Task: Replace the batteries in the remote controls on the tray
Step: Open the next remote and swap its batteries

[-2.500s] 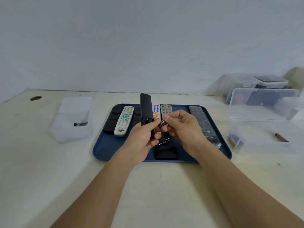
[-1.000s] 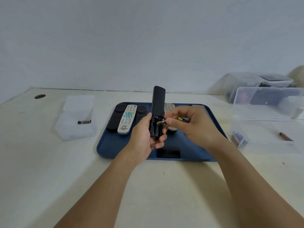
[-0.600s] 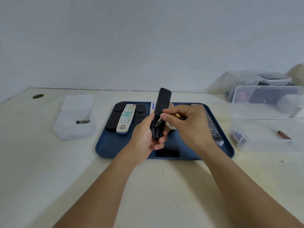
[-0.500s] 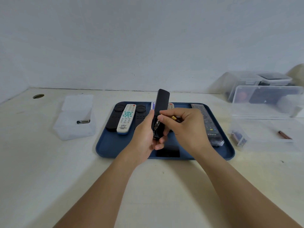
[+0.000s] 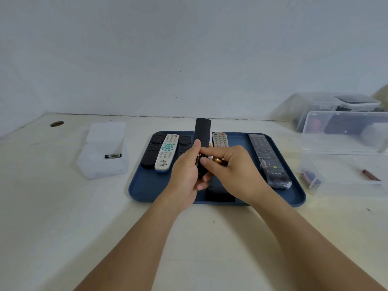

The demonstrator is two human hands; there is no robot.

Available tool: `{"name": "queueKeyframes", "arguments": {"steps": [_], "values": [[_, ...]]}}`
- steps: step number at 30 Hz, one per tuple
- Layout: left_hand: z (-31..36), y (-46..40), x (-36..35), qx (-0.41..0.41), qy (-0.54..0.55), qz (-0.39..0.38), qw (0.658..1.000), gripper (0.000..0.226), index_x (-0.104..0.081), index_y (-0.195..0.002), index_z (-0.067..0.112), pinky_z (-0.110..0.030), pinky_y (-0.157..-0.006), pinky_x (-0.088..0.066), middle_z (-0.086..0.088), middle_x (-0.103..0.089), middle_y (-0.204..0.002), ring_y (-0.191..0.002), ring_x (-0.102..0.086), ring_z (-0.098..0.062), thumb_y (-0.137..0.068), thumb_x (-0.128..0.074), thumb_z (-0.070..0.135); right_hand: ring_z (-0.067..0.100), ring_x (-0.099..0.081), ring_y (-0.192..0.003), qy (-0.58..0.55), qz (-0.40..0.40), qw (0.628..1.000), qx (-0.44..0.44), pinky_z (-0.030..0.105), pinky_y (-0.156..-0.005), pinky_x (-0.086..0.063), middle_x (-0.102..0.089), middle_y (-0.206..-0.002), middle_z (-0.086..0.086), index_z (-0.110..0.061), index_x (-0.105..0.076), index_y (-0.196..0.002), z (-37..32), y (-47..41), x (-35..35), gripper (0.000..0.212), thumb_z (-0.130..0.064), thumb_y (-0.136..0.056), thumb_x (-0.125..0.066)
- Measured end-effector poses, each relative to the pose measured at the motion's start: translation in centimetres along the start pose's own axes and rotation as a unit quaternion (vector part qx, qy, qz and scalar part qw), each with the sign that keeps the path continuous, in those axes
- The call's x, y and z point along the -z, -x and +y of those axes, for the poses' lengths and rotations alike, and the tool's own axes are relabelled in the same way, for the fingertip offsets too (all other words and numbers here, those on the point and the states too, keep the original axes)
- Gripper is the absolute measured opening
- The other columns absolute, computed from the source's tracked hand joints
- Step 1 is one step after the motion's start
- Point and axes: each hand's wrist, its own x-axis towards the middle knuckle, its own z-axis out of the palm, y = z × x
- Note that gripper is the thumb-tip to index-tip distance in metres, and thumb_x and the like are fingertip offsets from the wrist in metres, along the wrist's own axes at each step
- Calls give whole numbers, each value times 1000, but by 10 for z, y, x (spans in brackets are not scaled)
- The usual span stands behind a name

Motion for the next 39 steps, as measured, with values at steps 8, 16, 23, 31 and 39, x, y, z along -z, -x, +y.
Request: {"name": "queueKeyframes", "arguments": {"steps": [8, 16, 23, 31, 39], "values": [[1, -3, 4, -24, 20, -20, 999, 31, -57, -96, 5, -18, -31, -19, -5, -55, -59, -37, -37, -9, -106, -43, 32, 2, -34, -35, -200, -2, 971, -134, 15, -37, -28, -46, -52, -4, -22, -59, -131, -11, -3, 6, 32, -9, -104, -47], [-1, 0, 1, -68, -60, -42, 995, 33, -55, -98, 5, -19, -32, -25, -11, -59, -62, -37, -43, -15, -108, -37, 31, 9, -25, -42, -241, 37, 950, -194, 23, -42, -16, -42, -52, -2, -13, -63, -103, -2, -5, 11, 20, -31, -94, -66], [-6, 1, 0, -87, -107, -48, 989, 40, -56, -99, 6, -19, -34, -25, -11, -56, -60, -39, -42, -16, -109, -32, 37, 23, -49, -51, -226, 41, 958, -170, 21, -37, -30, -53, -62, 12, -6, -53, -113, 1, -4, 8, 43, -24, -84, -79], [-4, 0, 1, -20, -26, -73, 997, 55, -65, -90, 12, -18, -34, -20, -7, -53, -57, -39, -40, -15, -104, -35, 55, 0, -42, -39, -92, 82, 990, -62, 12, -47, -38, -45, -39, -16, -2, -54, -105, 1, -3, 7, 36, -11, -82, -79], [-5, -1, 5, -44, -26, -103, 993, 20, -60, -106, 15, -18, -37, -19, -3, -54, -63, -41, -38, -14, -105, -43, 24, 3, -32, -44, -65, 66, 993, -74, 12, -47, -33, -39, -43, -17, -11, -59, -104, 4, -4, 8, 33, -15, -80, -82]]}}
